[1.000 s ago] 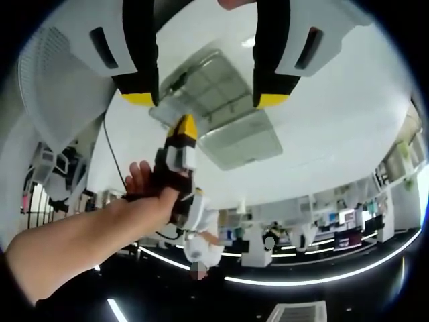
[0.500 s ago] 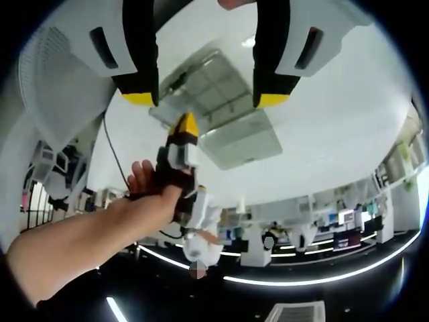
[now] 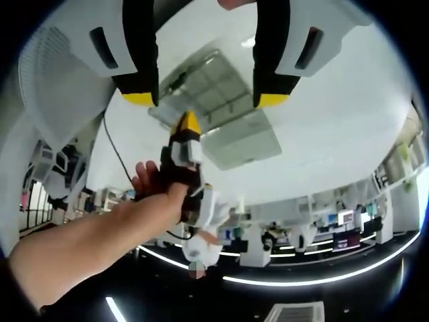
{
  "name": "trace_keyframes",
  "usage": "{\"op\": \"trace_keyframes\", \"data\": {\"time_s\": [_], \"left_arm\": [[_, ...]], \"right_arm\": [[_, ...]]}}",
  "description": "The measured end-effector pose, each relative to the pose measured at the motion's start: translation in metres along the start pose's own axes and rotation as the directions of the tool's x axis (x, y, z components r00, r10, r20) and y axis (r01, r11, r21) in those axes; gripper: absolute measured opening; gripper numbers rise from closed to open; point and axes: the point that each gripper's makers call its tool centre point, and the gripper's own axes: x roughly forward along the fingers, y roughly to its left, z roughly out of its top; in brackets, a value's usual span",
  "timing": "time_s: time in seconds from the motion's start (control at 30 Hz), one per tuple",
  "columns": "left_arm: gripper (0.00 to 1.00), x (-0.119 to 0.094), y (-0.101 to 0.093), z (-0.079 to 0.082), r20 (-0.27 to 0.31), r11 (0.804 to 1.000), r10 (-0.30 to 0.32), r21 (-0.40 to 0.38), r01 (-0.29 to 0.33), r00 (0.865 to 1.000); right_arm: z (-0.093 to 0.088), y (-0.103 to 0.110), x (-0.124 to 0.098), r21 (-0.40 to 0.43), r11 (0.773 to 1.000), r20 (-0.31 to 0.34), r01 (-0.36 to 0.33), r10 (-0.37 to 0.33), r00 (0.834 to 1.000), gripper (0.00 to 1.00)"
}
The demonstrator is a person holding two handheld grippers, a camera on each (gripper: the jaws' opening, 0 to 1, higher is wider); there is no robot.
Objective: Insert the divider into the dual guide fixture by aligning both edges with the guide slots and pushing it downward to the bottom, including one-sided entry, uneven engagement, binding, and posture correction.
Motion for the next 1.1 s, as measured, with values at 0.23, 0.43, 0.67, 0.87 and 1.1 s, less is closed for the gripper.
{"op": "trace_keyframes", "data": {"time_s": [0.23,0.43,0.67,0.87,1.1], "left_arm": [[0.55,0.0,0.001,-0.001,-0.004,1.0,0.001,0.003,-0.001,1.0],[0.55,0.0,0.001,-0.001,-0.006,1.0,0.002,0.002,-0.002,1.0],[0.54,0.0,0.002,-0.002,-0.008,1.0,0.003,0.002,-0.003,1.0],[0.54,0.0,0.002,-0.003,-0.01,1.0,0.004,0.002,-0.004,1.0],[0.54,0.0,0.002,-0.002,-0.011,1.0,0.006,0.0,-0.006,1.0]], "right_arm": [[0.006,-0.003,0.004,-0.003,0.999,-0.018,0.034,-0.034,0.999,0.0],[0.002,-0.002,0.006,-0.013,0.999,-0.021,0.043,-0.044,0.999,0.0],[-0.007,0.001,0.008,-0.014,0.998,-0.025,0.053,-0.054,0.998,0.0],[-0.002,-0.001,0.014,-0.021,0.998,-0.02,0.063,-0.063,0.998,0.0],[-0.005,-0.002,0.018,-0.022,0.997,-0.006,0.068,-0.068,0.998,0.0]]}}
